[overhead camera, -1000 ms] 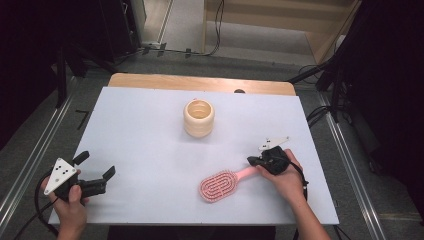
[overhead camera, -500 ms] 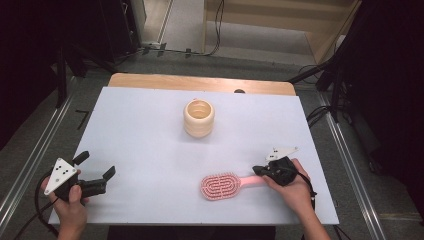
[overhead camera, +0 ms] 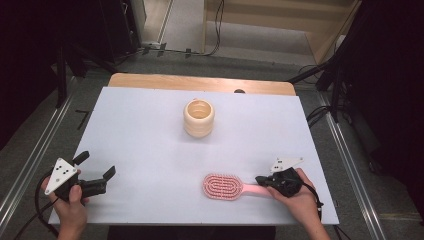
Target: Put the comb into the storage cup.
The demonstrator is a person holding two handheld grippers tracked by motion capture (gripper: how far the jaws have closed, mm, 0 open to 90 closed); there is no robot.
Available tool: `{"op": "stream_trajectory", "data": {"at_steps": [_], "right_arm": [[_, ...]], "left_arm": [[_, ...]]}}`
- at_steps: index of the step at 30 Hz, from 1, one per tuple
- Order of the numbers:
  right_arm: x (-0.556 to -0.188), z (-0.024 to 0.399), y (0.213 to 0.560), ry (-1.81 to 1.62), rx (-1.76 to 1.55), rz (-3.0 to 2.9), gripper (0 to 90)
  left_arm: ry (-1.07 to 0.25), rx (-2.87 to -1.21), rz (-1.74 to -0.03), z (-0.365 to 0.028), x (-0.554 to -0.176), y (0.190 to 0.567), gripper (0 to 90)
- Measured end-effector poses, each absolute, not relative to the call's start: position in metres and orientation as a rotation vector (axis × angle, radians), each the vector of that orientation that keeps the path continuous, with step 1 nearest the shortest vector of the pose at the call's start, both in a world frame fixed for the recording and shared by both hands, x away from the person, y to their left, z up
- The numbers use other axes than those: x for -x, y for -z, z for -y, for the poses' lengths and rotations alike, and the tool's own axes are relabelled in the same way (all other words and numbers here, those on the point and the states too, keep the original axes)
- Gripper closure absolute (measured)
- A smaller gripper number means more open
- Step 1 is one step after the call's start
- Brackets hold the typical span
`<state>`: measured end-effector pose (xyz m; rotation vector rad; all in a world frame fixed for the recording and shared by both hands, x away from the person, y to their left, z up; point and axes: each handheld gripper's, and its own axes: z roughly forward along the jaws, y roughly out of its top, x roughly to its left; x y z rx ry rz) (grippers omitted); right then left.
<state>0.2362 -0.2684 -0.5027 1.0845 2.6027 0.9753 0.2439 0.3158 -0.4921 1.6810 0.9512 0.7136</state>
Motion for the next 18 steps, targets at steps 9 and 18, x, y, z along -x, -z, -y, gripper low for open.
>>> {"op": "stream_trajectory", "data": {"at_steps": [9,18], "right_arm": [[-0.238,0.27,0.479,-1.088,-0.877,-2.607,52.0],[-0.246,0.263,0.473,-1.095,-0.819,-2.696,0.0]], "left_arm": [[-0.707,-1.679,-0.951,-0.316,-0.244,0.492,0.0],[-0.706,-1.681,-0.946,-0.316,-0.244,0.492,0.0]]}}
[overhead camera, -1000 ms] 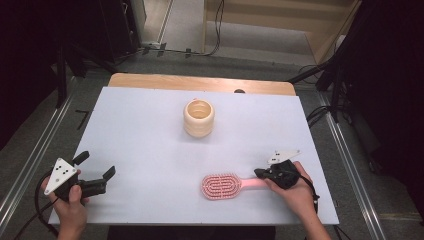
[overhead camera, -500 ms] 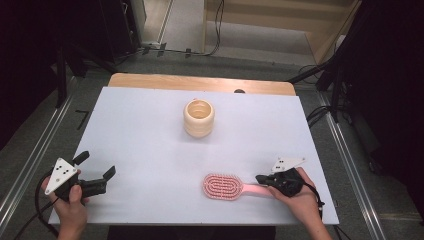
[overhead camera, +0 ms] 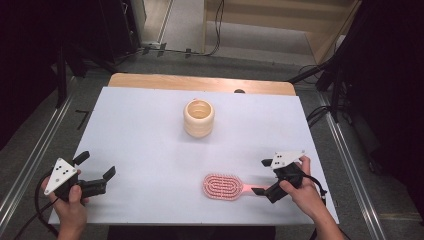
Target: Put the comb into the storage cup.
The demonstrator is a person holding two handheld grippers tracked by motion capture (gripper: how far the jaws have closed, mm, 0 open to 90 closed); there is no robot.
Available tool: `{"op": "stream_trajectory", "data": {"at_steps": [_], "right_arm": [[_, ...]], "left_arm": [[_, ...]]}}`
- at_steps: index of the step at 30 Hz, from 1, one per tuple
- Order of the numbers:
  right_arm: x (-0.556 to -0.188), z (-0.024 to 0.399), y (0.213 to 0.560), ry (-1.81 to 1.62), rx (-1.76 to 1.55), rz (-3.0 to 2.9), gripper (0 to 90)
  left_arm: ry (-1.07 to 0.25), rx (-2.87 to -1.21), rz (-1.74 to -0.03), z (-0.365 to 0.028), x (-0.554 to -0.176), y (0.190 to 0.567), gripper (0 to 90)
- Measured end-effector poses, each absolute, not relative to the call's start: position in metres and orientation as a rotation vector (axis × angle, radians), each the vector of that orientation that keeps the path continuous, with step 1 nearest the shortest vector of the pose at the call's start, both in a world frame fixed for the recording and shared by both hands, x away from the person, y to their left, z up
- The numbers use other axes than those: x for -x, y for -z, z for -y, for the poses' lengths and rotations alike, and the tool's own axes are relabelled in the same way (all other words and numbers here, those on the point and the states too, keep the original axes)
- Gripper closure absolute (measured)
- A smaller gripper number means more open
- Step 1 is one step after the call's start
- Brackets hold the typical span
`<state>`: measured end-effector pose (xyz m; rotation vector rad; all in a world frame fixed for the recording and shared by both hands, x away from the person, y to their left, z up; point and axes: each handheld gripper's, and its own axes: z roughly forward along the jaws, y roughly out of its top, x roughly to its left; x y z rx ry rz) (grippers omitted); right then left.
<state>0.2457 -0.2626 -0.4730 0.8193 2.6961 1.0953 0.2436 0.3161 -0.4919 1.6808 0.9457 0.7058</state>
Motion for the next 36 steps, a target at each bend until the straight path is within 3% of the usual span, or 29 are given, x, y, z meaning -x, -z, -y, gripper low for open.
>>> {"op": "stream_trajectory", "data": {"at_steps": [7,9,10,13,14,20,30,36], "right_arm": [[-0.245,0.25,0.482,-0.979,-0.736,-2.801,0.0],[-0.245,0.248,0.484,-0.972,-0.732,-2.808,3.7],[-0.244,0.246,0.487,-0.969,-0.722,-2.82,11.9],[-0.245,0.244,0.49,-0.954,-0.699,-2.834,15.9],[-0.245,0.242,0.492,-0.934,-0.671,-2.86,28.9],[-0.244,0.236,0.497,-0.87,-0.632,-2.877,38.3],[-0.246,0.228,0.5,-0.814,-0.53,-2.894,62.1],[-0.244,0.227,0.499,-0.83,-0.481,-2.911,67.1]], "left_arm": [[-0.706,-1.68,-0.947,-0.316,-0.244,0.492,0.0],[-0.706,-1.681,-0.947,-0.316,-0.244,0.492,0.0],[-0.706,-1.681,-0.947,-0.316,-0.244,0.492,0.0],[-0.706,-1.68,-0.947,-0.316,-0.244,0.492,0.0],[-0.705,-1.679,-0.948,-0.316,-0.244,0.492,0.0],[-0.705,-1.681,-0.947,-0.316,-0.244,0.492,0.0],[-0.705,-1.682,-0.947,-0.316,-0.244,0.492,0.0],[-0.706,-1.682,-0.948,-0.316,-0.244,0.492,0.0]]}}
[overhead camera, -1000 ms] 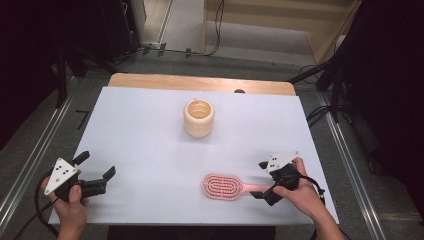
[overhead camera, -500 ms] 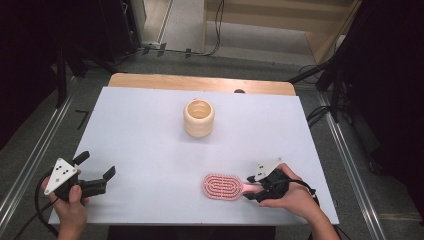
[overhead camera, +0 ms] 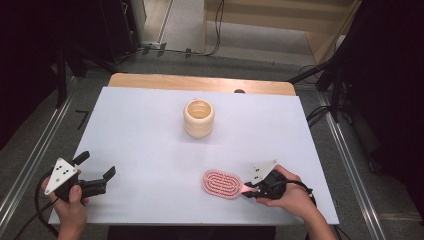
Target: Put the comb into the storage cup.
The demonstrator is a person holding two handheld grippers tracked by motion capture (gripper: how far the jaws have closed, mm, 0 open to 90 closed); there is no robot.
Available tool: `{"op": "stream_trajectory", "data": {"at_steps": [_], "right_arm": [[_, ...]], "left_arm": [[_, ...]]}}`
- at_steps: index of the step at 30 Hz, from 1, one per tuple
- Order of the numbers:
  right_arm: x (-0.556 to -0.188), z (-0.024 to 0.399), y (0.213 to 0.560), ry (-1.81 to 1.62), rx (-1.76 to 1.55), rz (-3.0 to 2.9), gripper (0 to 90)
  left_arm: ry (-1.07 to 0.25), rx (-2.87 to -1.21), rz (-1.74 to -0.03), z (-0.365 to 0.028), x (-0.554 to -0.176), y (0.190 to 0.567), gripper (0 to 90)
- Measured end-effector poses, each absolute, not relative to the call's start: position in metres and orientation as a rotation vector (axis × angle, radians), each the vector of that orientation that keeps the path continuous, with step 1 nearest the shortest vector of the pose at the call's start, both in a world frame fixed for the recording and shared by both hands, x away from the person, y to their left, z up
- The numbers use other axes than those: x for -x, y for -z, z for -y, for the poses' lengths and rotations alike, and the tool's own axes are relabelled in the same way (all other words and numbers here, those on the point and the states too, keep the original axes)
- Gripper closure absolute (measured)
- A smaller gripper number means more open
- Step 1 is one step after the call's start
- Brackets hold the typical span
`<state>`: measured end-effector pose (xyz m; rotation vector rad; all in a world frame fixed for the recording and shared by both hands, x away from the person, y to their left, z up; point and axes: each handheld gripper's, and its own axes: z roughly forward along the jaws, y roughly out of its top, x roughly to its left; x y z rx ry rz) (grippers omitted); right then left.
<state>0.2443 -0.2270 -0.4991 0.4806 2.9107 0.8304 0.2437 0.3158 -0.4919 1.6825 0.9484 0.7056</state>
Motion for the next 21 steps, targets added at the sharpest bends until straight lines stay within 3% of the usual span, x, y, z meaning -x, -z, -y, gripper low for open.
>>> {"op": "stream_trajectory", "data": {"at_steps": [16,21], "right_arm": [[-0.242,0.22,0.501,-0.869,-0.546,-2.866,66.3],[-0.241,0.217,0.498,-0.813,-0.552,-2.892,57.0]], "left_arm": [[-0.707,-1.69,-0.946,-0.316,-0.244,0.492,0.0],[-0.706,-1.686,-0.946,-0.316,-0.244,0.492,0.0]]}}
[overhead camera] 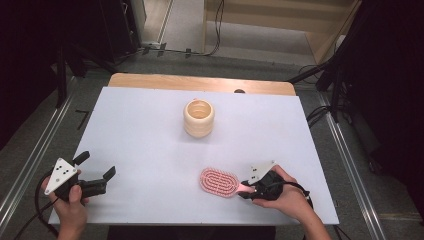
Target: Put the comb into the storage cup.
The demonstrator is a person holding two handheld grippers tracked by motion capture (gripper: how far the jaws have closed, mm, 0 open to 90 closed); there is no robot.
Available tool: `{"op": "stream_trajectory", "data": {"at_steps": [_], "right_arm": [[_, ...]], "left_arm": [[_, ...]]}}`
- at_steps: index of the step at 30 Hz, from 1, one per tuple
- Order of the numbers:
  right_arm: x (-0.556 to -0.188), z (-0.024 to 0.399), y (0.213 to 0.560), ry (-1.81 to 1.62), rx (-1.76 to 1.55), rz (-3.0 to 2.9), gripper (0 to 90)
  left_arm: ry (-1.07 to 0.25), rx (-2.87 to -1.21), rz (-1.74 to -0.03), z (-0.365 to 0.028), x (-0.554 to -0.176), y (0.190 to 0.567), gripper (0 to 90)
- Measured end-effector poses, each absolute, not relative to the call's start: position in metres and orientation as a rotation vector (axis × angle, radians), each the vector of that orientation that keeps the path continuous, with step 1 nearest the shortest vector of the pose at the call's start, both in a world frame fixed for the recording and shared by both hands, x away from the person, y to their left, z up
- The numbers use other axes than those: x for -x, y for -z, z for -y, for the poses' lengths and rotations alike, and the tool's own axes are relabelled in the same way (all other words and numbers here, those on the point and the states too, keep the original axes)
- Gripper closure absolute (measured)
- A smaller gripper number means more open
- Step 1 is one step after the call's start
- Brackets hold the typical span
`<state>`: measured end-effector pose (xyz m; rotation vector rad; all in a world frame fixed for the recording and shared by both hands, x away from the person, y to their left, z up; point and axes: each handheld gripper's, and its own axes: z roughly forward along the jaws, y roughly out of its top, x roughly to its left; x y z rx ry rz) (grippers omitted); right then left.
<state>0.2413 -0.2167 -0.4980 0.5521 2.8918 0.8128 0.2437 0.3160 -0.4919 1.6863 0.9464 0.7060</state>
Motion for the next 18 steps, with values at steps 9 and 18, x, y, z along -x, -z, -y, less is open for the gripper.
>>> {"op": "stream_trajectory", "data": {"at_steps": [9,18], "right_arm": [[-0.245,0.209,0.493,-0.695,-0.575,-2.914,61.2],[-0.243,0.2,0.49,-0.595,-0.624,-2.913,66.7]], "left_arm": [[-0.706,-1.689,-0.945,-0.316,-0.244,0.492,0.0],[-0.705,-1.692,-0.944,-0.316,-0.244,0.492,0.0]]}}
